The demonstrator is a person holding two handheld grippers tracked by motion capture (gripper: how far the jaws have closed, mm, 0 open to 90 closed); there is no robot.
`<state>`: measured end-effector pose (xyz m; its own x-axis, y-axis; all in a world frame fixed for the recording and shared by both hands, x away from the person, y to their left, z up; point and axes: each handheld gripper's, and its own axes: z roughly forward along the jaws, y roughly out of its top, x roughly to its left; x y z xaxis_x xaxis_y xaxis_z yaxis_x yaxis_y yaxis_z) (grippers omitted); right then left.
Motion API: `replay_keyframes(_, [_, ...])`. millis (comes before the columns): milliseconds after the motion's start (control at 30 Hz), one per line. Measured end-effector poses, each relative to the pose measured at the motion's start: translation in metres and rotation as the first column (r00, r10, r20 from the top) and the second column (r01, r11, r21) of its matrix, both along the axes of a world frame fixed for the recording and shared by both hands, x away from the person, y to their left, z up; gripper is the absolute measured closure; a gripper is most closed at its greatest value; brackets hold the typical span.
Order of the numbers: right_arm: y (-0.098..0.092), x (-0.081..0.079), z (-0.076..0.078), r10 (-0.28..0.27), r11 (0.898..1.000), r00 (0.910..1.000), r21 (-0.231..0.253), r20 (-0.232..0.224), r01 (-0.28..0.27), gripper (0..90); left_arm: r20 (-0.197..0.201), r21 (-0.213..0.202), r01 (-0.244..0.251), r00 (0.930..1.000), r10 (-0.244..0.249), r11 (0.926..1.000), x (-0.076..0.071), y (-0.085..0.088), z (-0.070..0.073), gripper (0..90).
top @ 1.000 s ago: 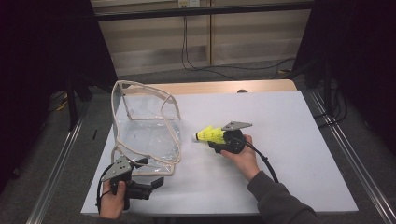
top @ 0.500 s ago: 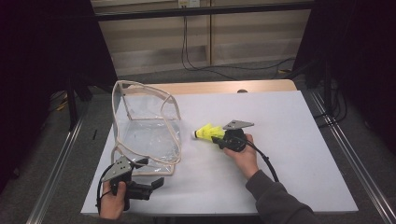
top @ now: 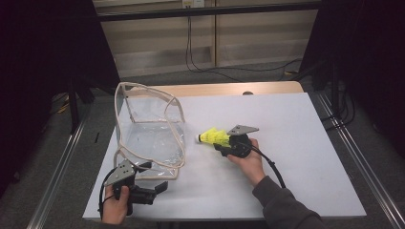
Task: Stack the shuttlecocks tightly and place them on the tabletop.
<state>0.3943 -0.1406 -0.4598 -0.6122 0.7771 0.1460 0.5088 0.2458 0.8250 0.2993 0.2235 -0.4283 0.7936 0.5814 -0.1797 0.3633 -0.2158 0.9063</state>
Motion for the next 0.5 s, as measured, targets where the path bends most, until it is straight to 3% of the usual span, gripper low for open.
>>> replay_keyframes(233, [0.0012,0.0014,-0.0004,-0.001,1.000,0.9999,-0.019,0.016,0.002,82.9,-0.001,-0.001,-0.004,1.0000,0.004,1.0000,0.0000,-0.0002,0.0001,2.0])
replay_keyframes(500, [-0.0054,-0.0013,0.0031,0.051,0.999,0.9986,-0.014,0.012,-0.051,85.5,0.000,-0.002,-0.004,1.0000,0.004,1.0000,0.0000,-0.0003,0.0000,2.0])
